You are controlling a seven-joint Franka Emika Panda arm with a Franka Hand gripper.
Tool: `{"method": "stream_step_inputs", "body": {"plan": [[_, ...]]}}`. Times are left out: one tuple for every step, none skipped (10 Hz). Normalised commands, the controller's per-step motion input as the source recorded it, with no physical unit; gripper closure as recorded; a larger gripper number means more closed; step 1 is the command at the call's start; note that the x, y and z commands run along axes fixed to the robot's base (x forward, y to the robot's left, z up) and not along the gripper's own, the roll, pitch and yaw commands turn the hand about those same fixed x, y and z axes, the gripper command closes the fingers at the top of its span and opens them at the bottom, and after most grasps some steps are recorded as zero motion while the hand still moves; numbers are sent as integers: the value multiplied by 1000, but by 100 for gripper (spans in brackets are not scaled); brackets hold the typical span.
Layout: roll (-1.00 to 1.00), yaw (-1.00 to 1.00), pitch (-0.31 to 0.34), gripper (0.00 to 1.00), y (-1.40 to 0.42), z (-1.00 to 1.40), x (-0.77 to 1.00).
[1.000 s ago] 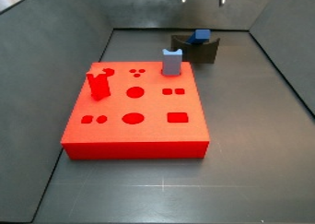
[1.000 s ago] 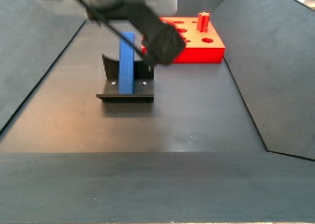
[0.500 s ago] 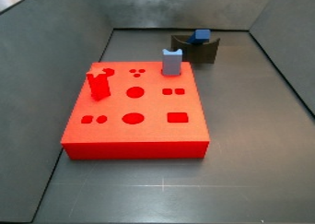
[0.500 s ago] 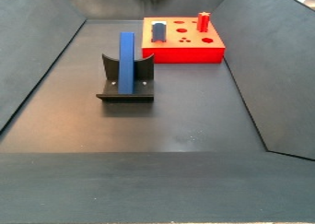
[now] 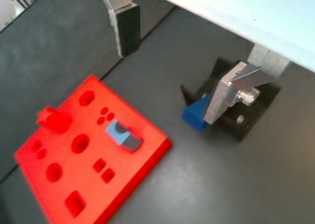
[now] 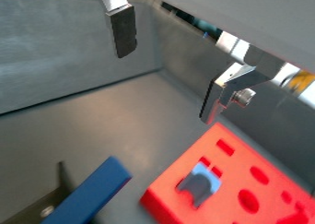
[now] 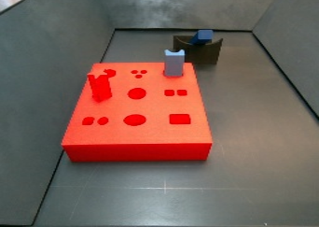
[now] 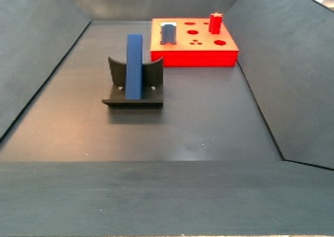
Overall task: Pick up the rectangle object. Move up. Place the rectangle object on the fixture. Regrasp the rectangle object. Move to above the board. Insert the rectangle object.
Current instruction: Regrasp the rectangle object.
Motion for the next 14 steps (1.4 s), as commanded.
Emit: {"method": "stream_step_inputs", "body": {"plan": [[1000,33,26,0,-42,23,-6],[1000,34,23,0,-42,8,-1],[1000,35,21,0,-24,13,-1],[1000,36,20,0,-24,8,6],[1000,37,21,0,-24,6,8],[1000,39,27,0,-20,3,6],[1000,41,34,0,-19,4,12],[1000,43,40,0,-24,4,27],[1000,45,48,0,-23,-6,40],[1000,48,57,0,-25,-9,56],[1000,54,73,0,-30,-7,72],[1000,59,87,0,-35,-10,86],[1000,66,104,0,-36,-8,98],[1000,75,124,0,-42,-5,108]]}}
